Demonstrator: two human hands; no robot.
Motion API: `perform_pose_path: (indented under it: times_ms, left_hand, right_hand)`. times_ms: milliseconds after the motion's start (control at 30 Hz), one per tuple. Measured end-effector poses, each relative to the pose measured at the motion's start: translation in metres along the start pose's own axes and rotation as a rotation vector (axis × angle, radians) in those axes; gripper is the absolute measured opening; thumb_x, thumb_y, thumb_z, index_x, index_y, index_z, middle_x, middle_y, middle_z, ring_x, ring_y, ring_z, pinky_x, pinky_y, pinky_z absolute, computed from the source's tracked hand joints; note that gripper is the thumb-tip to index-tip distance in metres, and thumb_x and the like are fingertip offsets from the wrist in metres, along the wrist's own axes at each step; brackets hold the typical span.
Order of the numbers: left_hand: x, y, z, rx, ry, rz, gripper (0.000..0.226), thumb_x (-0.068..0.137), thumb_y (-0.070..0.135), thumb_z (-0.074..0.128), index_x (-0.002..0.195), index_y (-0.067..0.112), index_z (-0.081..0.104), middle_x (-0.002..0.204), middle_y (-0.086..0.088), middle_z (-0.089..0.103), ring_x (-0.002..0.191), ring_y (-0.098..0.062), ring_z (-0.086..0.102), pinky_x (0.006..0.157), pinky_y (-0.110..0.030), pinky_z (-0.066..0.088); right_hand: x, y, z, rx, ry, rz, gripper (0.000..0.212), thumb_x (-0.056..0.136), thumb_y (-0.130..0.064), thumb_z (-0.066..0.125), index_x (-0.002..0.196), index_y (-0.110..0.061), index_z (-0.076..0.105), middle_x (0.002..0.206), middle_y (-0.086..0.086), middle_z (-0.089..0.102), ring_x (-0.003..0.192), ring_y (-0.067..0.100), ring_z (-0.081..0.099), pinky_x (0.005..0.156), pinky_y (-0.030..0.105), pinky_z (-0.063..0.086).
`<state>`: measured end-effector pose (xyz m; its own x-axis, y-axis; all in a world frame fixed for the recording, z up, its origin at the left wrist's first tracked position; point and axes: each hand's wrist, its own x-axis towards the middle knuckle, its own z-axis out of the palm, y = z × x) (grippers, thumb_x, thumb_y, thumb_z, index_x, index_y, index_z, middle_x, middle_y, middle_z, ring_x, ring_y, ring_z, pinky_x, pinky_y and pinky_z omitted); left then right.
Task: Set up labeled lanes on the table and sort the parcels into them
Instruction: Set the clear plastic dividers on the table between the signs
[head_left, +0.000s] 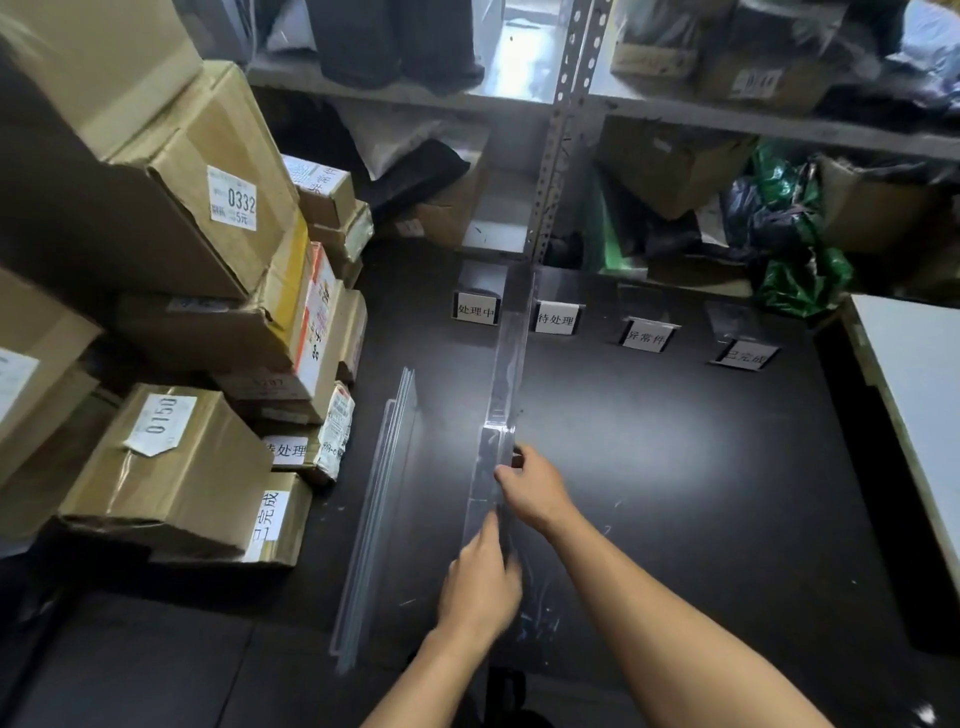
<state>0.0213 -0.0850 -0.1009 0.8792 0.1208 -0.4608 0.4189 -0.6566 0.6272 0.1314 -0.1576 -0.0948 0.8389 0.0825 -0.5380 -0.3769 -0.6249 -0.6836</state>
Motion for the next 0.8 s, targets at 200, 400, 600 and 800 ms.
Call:
perform_pose_path:
  times_ms: [200, 400, 600, 800]
  left_hand:
    - [0.005, -0.013, -0.007, -0.109, -0.126, -0.032, 0.069, 0.091, 0.013, 0.037, 0.15, 0.043, 0.016, 0.136, -0.003, 0.056, 0.113, -0.027, 0.059, 0.092, -0.036, 0.049]
    - [0.006, -0.014, -0.009, -0.208, -0.138, -0.008, 0.063, 0.094, 0.024, 0.043, 0.148, 0.043, 0.02, 0.143, 0.006, 0.051, 0.128, -0.019, 0.051, 0.103, -0.035, 0.044]
    - [0.011, -0.016, -0.008, -0.242, -0.158, -0.044, 0.072, 0.086, 0.042, 0.05, 0.148, 0.044, 0.014, 0.146, 0.007, 0.048, 0.129, -0.017, 0.051, 0.103, -0.037, 0.045]
    - [0.018, -0.02, -0.01, -0.243, -0.153, -0.044, 0.082, 0.084, 0.051, 0.052, 0.152, 0.04, 0.007, 0.155, 0.007, 0.036, 0.138, -0.015, 0.041, 0.109, -0.038, 0.04]
  right_hand:
    - [0.002, 0.0, 0.008, -0.002, -0.043, 0.024, 0.05, 0.09, -0.018, 0.052, 0.139, -0.015, 0.044, 0.127, 0.007, 0.063, 0.102, 0.021, 0.06, 0.086, 0.029, 0.047]
    - [0.006, 0.004, 0.007, 0.006, -0.024, 0.051, 0.056, 0.091, -0.025, 0.054, 0.142, -0.012, 0.037, 0.125, 0.008, 0.061, 0.105, 0.025, 0.062, 0.087, 0.033, 0.049]
    - [0.007, 0.004, 0.006, -0.015, -0.014, 0.05, 0.049, 0.093, -0.025, 0.056, 0.138, -0.01, 0.042, 0.127, 0.009, 0.062, 0.111, 0.027, 0.06, 0.082, 0.028, 0.042]
    - [0.008, 0.005, 0.006, -0.039, -0.028, 0.056, 0.046, 0.093, -0.029, 0.056, 0.135, -0.012, 0.049, 0.13, 0.009, 0.062, 0.117, 0.027, 0.059, 0.093, 0.032, 0.046]
